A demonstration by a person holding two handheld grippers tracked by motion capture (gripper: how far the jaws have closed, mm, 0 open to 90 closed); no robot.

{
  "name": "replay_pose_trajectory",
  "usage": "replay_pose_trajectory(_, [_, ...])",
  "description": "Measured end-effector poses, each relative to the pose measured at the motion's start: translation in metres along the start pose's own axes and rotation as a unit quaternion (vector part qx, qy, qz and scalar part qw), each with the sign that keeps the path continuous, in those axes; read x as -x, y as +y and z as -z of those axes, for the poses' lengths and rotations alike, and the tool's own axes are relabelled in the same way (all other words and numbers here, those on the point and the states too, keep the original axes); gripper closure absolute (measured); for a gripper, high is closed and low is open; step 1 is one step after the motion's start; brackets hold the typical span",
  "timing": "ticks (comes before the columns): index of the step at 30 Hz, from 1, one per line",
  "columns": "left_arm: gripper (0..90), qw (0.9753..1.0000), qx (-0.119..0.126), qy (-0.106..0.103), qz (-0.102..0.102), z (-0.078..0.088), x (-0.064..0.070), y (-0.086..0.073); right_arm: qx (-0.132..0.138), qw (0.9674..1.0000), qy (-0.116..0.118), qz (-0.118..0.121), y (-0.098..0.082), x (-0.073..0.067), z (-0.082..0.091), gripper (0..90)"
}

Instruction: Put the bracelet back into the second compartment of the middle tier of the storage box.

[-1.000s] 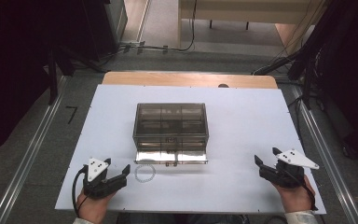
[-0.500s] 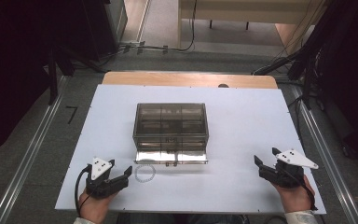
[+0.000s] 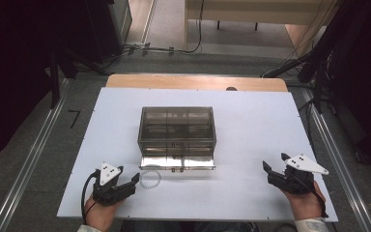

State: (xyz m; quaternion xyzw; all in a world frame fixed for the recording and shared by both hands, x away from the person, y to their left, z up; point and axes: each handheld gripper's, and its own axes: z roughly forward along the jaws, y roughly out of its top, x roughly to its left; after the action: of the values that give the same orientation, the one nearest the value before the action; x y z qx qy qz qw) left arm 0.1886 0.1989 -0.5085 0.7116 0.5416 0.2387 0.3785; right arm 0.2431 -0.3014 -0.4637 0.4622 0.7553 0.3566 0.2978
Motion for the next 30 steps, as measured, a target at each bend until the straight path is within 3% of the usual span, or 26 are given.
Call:
replay_pose_trajectory(13, [38.3, 0.9998, -0.014, -0.005, -0.016, -0.007, 0.008, 0.000, -0.005, 1.0000, 0.002, 0.002, 0.000, -0.001, -0.001, 27.7])
replay_pose_trajectory(30, [56.6, 0.9991, -0.025, -0.015, -0.030, -0.013, 0.015, 0.001, -0.006, 1.0000, 0.003, 0.001, 0.000, 0.000, -0.001, 28.2])
